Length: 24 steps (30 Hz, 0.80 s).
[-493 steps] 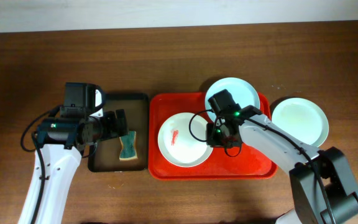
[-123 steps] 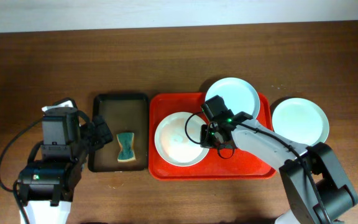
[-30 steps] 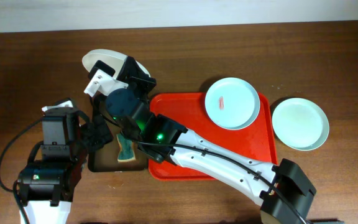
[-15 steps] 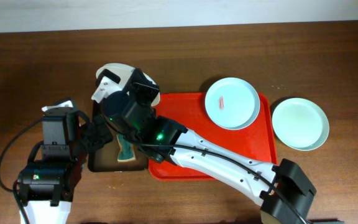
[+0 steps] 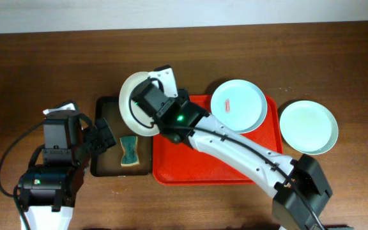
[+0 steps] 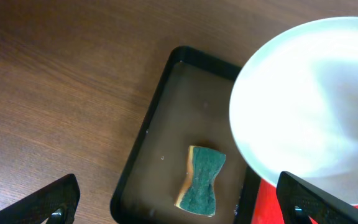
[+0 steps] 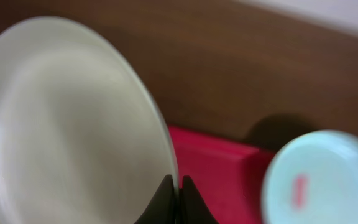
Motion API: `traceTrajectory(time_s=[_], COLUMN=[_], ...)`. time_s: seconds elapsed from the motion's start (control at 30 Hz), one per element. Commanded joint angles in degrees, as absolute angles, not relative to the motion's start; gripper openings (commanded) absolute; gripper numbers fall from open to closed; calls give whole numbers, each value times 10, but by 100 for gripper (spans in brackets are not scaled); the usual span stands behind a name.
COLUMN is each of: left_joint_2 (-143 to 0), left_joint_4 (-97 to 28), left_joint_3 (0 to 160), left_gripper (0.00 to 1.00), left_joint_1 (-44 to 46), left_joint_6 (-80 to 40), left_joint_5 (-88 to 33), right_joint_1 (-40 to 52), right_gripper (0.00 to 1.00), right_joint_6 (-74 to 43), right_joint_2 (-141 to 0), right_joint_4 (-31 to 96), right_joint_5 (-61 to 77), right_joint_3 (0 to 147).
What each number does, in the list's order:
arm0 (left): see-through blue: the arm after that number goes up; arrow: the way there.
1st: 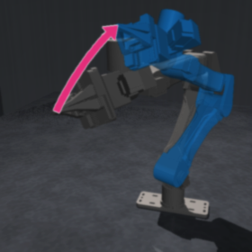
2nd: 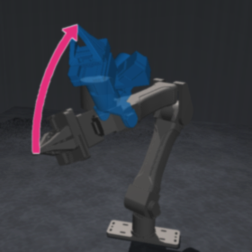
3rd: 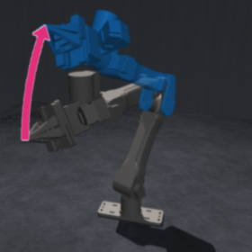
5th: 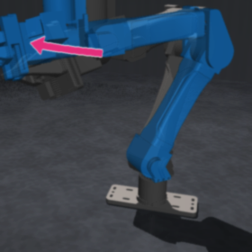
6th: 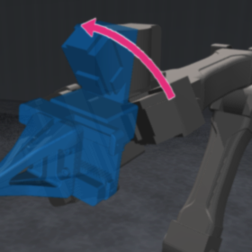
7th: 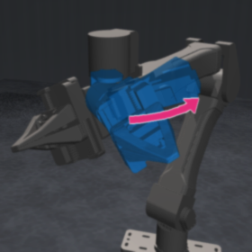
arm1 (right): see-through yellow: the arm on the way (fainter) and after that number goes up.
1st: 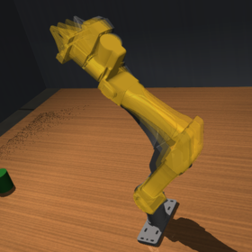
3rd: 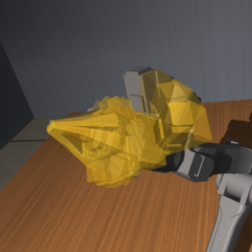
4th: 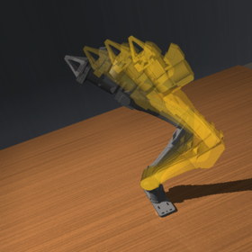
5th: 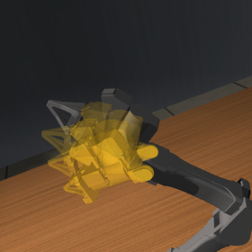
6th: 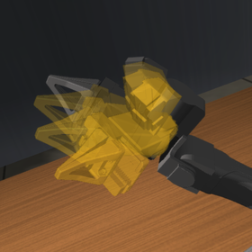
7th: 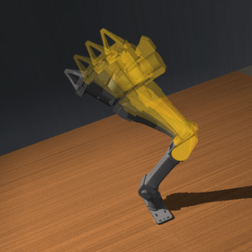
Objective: Clean dirty plates on tray and stack at the side
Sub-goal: 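Carry the plate right and stack it on the plate beside the tray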
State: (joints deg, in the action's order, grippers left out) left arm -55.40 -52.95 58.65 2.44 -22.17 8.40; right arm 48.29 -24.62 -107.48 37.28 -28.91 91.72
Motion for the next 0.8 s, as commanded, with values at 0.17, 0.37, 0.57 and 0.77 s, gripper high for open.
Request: traceTrajectory(time_s=[0.17,0.37,0.57,0.77], left_joint_2=[-554,-554,-554,-554], left_joint_4=[-528,-528,-528,-528], left_joint_3=[594,594,594,594], left_gripper=[99,99,99,99], left_joint_1=[20,20,20,20], left_joint_6=[-229,-229,-229,-229], left_joint_5=[84,84,84,84], right_joint_1=[297,99,-102,-273], right_gripper=[4,4,4,4], right_joint_6=[-322,-322,-320,-318], right_joint_2=[-1018,-1018,-1018,-1018], right_joint_4=[455,562,691,774], right_joint_5=[39,125,125,91], right_joint_3=[922,922,922,922])
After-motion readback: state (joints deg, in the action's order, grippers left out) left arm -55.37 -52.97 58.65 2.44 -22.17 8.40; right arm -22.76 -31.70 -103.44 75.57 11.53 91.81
